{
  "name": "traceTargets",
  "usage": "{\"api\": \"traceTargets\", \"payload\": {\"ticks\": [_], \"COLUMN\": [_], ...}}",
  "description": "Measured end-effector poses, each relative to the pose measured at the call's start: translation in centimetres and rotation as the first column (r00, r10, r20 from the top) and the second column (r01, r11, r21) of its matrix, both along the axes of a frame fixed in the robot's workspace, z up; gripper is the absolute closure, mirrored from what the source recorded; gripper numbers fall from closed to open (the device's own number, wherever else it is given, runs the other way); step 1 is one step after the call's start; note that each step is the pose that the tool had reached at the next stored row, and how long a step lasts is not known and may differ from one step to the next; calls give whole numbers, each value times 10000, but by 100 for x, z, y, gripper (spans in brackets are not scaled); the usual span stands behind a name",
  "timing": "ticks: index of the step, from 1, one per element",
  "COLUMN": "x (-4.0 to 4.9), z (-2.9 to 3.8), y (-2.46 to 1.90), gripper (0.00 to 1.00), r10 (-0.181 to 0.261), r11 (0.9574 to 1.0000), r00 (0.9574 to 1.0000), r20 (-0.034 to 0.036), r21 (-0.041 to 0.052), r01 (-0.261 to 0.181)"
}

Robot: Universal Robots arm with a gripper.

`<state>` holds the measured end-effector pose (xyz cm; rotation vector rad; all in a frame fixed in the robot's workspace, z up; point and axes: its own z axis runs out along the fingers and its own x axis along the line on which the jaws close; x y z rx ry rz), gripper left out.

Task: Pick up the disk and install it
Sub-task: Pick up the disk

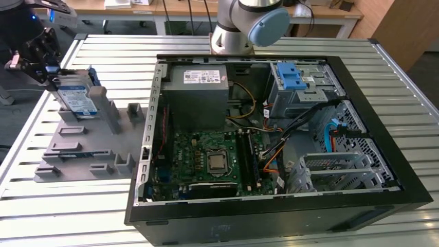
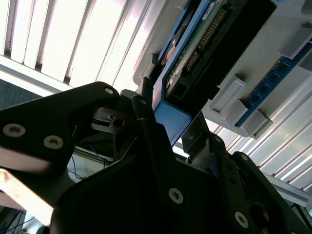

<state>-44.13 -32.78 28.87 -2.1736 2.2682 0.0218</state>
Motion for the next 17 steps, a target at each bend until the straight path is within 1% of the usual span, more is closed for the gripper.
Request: {"api": "traceTargets", "payload": {"ticks": [5,6,10,11,15,17], "x": [0,0,0,0,0,0], "z": [-1,-1,-1,-1,-2,-2], "y": [1,1,1,0,1,0], "gripper": [52,59,60,63,63,63], "r10": [-1,-1,-1,-1,2,86], "r11": [10000,10000,10000,10000,10000,10000], "r00": [10000,10000,10000,10000,10000,10000], "r20": [1,2,1,1,2,2], "r21": [0,1,0,0,0,1], "r01": [1,1,1,1,-2,-86]}}
